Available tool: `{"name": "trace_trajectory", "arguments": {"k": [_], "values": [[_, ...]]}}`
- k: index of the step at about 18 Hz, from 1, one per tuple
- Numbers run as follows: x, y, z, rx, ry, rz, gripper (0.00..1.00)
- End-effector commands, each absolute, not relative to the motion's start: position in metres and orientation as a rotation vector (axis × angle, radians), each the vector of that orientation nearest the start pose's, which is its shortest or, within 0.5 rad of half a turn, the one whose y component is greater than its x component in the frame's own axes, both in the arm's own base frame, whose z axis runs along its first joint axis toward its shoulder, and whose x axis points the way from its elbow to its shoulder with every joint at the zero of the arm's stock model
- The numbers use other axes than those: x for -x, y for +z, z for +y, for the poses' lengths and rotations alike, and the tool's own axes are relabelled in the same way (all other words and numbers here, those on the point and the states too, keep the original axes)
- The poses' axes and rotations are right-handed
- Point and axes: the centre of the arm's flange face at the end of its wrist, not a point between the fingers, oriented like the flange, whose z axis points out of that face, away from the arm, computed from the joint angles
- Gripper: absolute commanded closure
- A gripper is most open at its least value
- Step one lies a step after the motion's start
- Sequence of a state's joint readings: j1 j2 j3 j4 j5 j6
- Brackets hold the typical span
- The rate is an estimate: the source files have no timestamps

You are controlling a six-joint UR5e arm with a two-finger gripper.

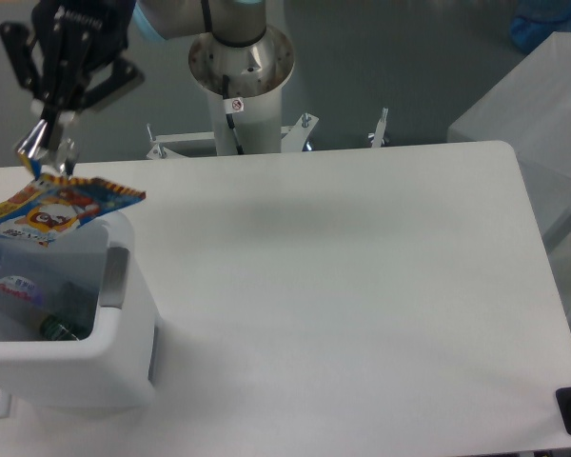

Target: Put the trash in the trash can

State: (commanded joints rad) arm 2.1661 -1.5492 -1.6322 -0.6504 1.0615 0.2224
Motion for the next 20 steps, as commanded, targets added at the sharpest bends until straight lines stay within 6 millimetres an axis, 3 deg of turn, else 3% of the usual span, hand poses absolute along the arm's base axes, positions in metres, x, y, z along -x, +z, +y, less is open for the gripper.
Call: {"name": "trace_trajectory", "arguments": {"k": [6,10,11,14,17,18,20], "values": [[0.123,0.579,0.535,2.184,-0.143,-0.116,1.00],[0.121,0.559,0.547,2.216,-0.174,-0.115,1.00],[0.123,0.554,0.550,2.224,-0.179,-0.119,0.95],[0.125,0.548,0.556,2.228,-0.181,-0.115,0.46],[0.127,0.548,0.556,2.229,-0.163,-0.119,0.19],[0.128,0.551,0.556,2.227,-0.149,-0.120,0.03],[0.131,0.557,0.556,2.225,-0.116,-0.130,0.00]]}}
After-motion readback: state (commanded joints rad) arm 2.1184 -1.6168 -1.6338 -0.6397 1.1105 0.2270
